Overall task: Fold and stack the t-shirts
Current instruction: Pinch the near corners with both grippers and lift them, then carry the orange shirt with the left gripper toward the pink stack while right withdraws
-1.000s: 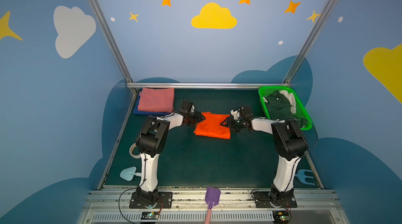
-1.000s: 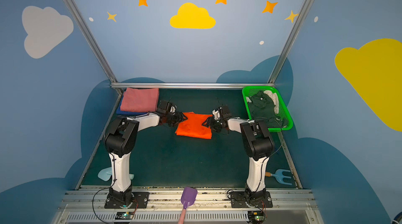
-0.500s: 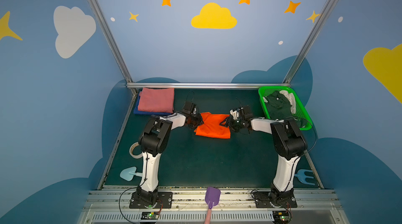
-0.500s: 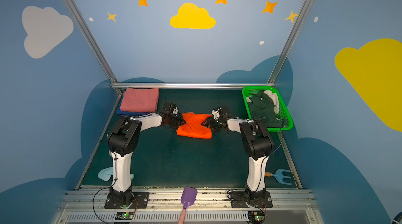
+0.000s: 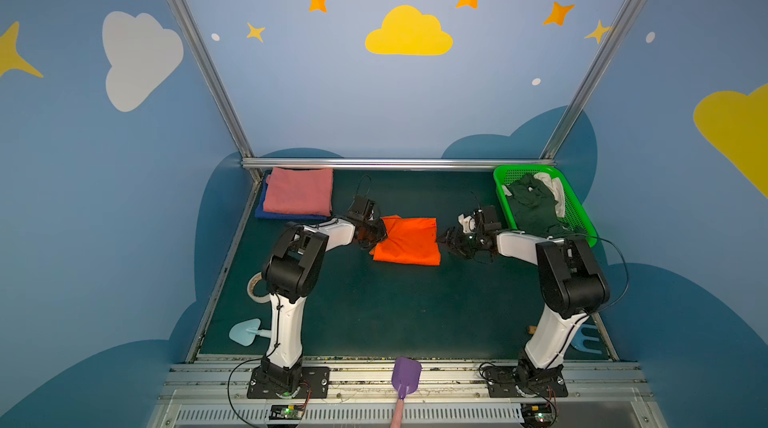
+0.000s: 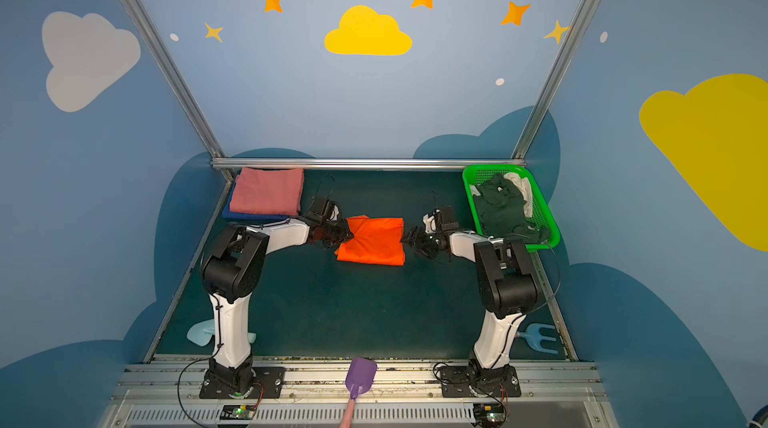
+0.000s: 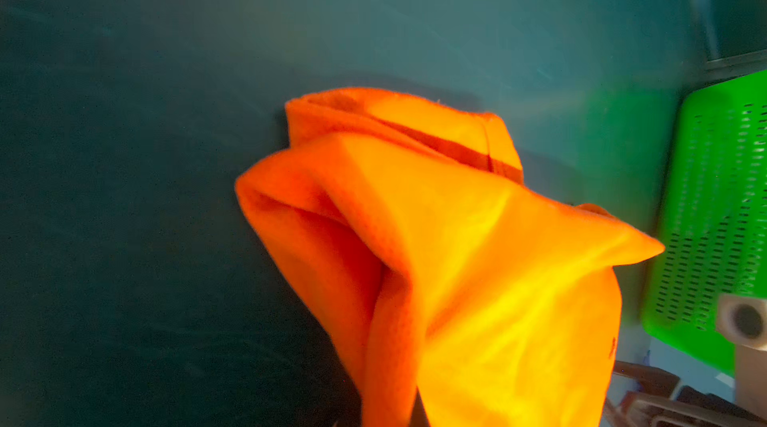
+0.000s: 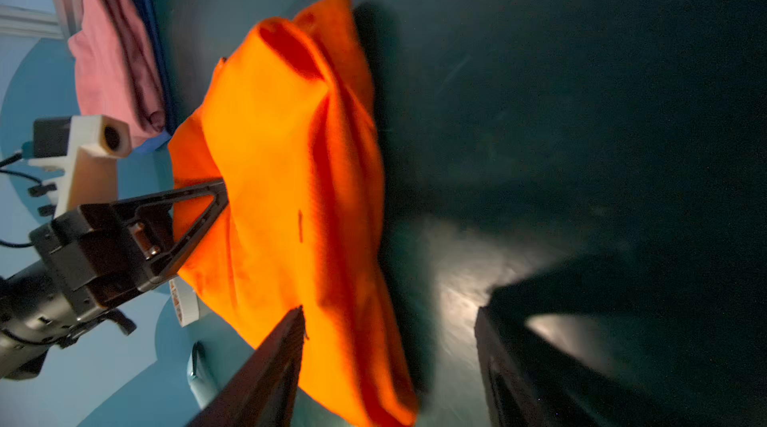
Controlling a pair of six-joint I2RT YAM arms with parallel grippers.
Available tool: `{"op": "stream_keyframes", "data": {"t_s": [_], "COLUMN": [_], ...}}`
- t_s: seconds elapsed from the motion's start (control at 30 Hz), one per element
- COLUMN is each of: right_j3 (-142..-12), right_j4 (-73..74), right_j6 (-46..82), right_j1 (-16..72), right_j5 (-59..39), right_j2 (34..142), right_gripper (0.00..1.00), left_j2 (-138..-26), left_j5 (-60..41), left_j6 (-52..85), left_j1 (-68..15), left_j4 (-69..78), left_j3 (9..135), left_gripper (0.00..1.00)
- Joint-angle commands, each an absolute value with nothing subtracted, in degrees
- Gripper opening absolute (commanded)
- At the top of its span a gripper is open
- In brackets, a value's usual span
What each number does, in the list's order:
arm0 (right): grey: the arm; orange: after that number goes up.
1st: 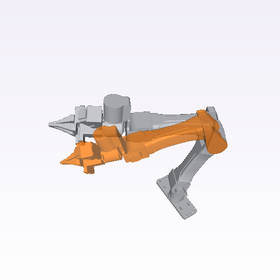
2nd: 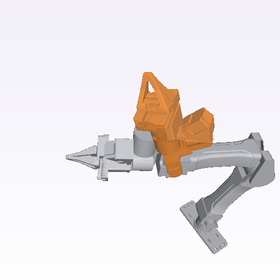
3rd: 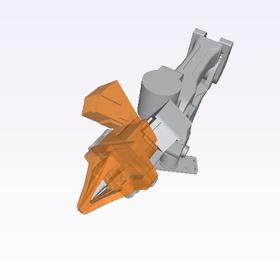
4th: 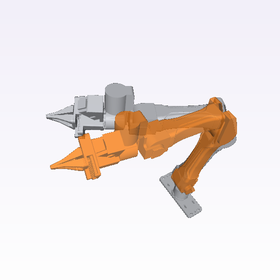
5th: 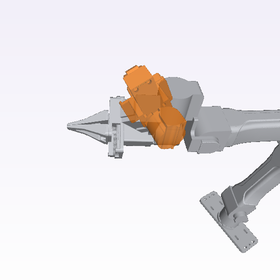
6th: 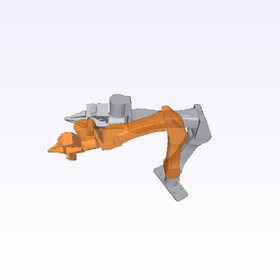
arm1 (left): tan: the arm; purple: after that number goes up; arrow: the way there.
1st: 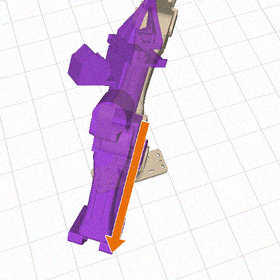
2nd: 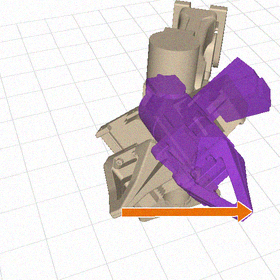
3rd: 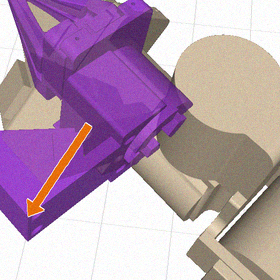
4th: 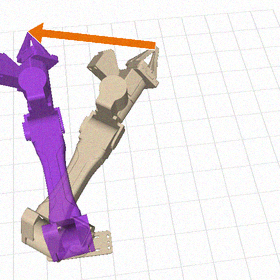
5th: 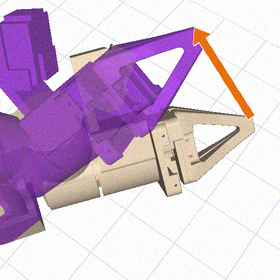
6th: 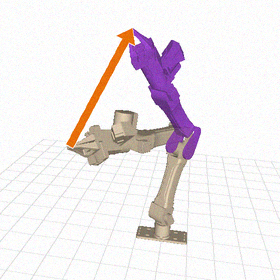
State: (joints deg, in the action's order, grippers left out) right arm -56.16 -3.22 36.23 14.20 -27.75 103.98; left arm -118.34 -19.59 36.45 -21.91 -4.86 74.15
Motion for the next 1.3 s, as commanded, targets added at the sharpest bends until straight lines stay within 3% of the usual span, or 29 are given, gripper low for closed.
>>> {"op": "stream_keyframes", "data": {"t_s": [0.0, 0.6, 1.03, 1.27], "right_j3": [-54.8, -51.9, -52.6, -52.7], "right_j4": [-6.5, -7.2, -7.5, -7.3], "right_j6": [34.3, 33.4, 32.4, 32.2], "right_j1": [13.6, 13.3, 12.9, 12.6], "right_j5": [-24.7, -24.7, -25.7, -26.0], "right_j2": [99.3, 87.7, 88.2, 89.0], "right_gripper": [0.67, 0.67, 0.67, 0.67], "left_j2": [-115.8, -121.4, -130.6, -133.1], "left_j5": [-15.7, -7.7, 6.6, 11.5], "left_j6": [33.8, 17.2, -0.1, -4.6], "left_j1": [-21.7, -16.5, -14.7, -14.4], "left_j4": [-9.5, -32.5, -44.9, -44.1], "left_j3": [73.5, 98.7, 119.1, 124.9], "left_gripper": [0.05, 0.05, 0.05, 0.05]}}
